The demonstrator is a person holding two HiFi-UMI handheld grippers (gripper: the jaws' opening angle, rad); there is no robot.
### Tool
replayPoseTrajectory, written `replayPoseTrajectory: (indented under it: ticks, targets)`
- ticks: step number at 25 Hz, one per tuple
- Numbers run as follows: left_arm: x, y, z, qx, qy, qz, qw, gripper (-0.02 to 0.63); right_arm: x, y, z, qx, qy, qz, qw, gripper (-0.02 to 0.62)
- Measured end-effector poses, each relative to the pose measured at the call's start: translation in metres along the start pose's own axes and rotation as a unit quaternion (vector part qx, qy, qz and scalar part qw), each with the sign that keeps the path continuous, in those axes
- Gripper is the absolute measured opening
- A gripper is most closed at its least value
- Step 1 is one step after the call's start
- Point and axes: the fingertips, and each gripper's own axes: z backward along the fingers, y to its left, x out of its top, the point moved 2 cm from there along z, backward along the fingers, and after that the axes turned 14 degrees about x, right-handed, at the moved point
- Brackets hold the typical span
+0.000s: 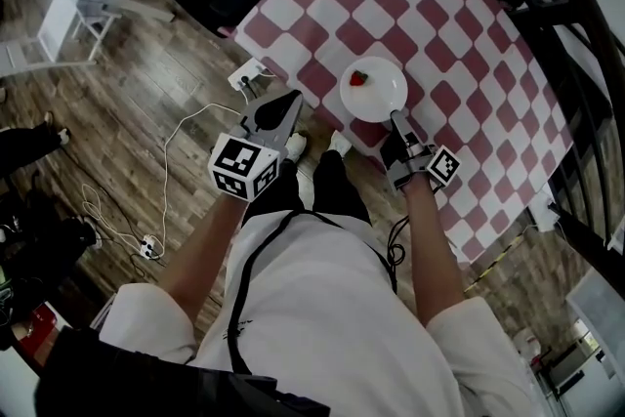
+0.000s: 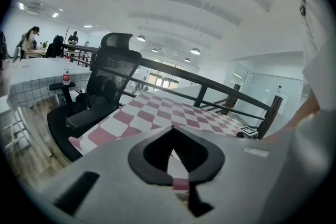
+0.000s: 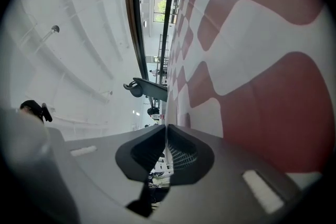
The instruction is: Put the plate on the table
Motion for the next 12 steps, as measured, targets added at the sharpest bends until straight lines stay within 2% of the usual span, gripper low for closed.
replayPoseTrajectory:
  ticks: [4, 12]
  targets:
    - [-0.004, -0.001, 0.002, -0.002, 0.004, 0.002, 1.0, 0.006, -0.004, -0.011, 0.001, -0.024, 0.008, -0.001, 1.0, 0.023]
    - [-0.003, -0.002, 0.007, -0.01, 0.0, 0.0, 1.0, 0.006, -0.006, -0.038, 0.007, -0.124, 0.0, -0.011, 0.992, 0.017]
